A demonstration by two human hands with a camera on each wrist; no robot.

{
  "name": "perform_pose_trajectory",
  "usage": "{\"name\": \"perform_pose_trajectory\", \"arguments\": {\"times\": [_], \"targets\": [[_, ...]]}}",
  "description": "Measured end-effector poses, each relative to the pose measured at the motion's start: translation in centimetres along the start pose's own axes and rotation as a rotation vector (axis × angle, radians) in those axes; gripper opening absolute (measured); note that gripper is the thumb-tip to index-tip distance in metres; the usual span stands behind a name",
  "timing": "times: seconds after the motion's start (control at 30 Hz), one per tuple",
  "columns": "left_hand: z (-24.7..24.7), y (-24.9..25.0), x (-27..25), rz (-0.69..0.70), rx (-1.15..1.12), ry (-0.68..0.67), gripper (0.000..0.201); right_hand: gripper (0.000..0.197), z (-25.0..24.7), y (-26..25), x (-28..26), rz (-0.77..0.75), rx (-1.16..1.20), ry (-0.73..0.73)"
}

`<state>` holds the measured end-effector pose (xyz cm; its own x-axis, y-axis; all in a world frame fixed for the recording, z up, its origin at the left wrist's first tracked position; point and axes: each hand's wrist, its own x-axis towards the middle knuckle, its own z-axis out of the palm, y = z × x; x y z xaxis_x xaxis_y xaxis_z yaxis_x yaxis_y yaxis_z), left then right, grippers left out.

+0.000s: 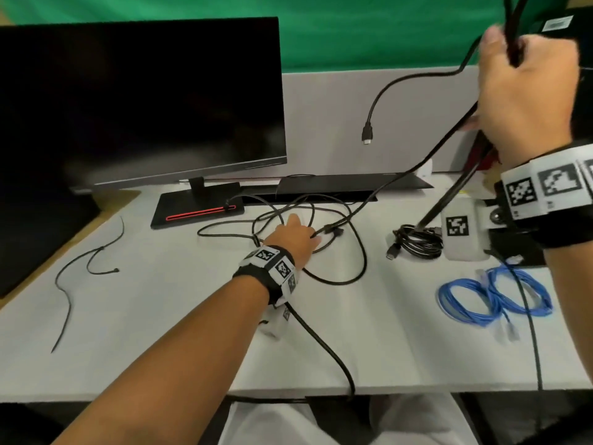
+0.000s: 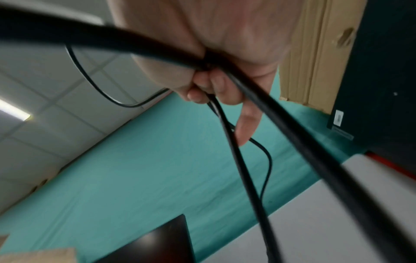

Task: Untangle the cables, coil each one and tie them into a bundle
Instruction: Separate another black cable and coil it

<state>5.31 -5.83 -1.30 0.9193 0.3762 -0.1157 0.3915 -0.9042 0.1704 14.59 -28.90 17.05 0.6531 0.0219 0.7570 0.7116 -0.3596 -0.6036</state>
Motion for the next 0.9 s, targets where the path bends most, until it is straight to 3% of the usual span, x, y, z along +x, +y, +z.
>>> {"name": "perform_pose_trajectory", "arguments": {"times": [0.13, 0.27, 0.33, 0.4, 0.5, 0.6, 0.73, 0.9], "targets": [[-0.7, 1.2, -0.7, 0.116, -0.098, 0.205, 0.041, 0.053, 1.4, 1.1, -2.7, -0.017, -0.014, -0.245], [-2.8, 2.7, -1.2, 0.294, -0.207, 0.414, 0.029, 0.03, 4.7, 2.5, -7.1, -0.021, -0.087, -0.699], [-4.0, 3.2, -1.1, 0.355, -0.337, 0.466, 0.029, 0.028, 5.9, 3.2, -9.2, -0.007, -0.04, -0.861], [-4.4, 3.0, -1.2, 0.347, -0.515, 0.392, 0.038, 0.034, 6.6, 3.7, -10.7, 0.05, 0.065, -0.932], [-2.8, 1.7, -1.8, 0.37, -0.332, 0.098, 0.009, 0.034, 7.6, 4.2, -11.6, 0.069, 0.051, -1.073], [-0.2, 0.5, -2.3, 0.257, -0.11, -0.209, 0.05, 0.018, 8.6, 5.0, -12.5, 0.093, -0.153, -1.23], [0.5, 0.1, -2.2, 0.208, 0.168, -0.121, 0.037, 0.018, 10.2, 5.7, -13.5, 0.089, -0.398, -1.291], [0.9, -0.2, -2.4, 0.178, 0.198, -0.078, 0.016, 0.029, 12.2, 6.4, -15.1, 0.046, -0.663, -1.317]]}}
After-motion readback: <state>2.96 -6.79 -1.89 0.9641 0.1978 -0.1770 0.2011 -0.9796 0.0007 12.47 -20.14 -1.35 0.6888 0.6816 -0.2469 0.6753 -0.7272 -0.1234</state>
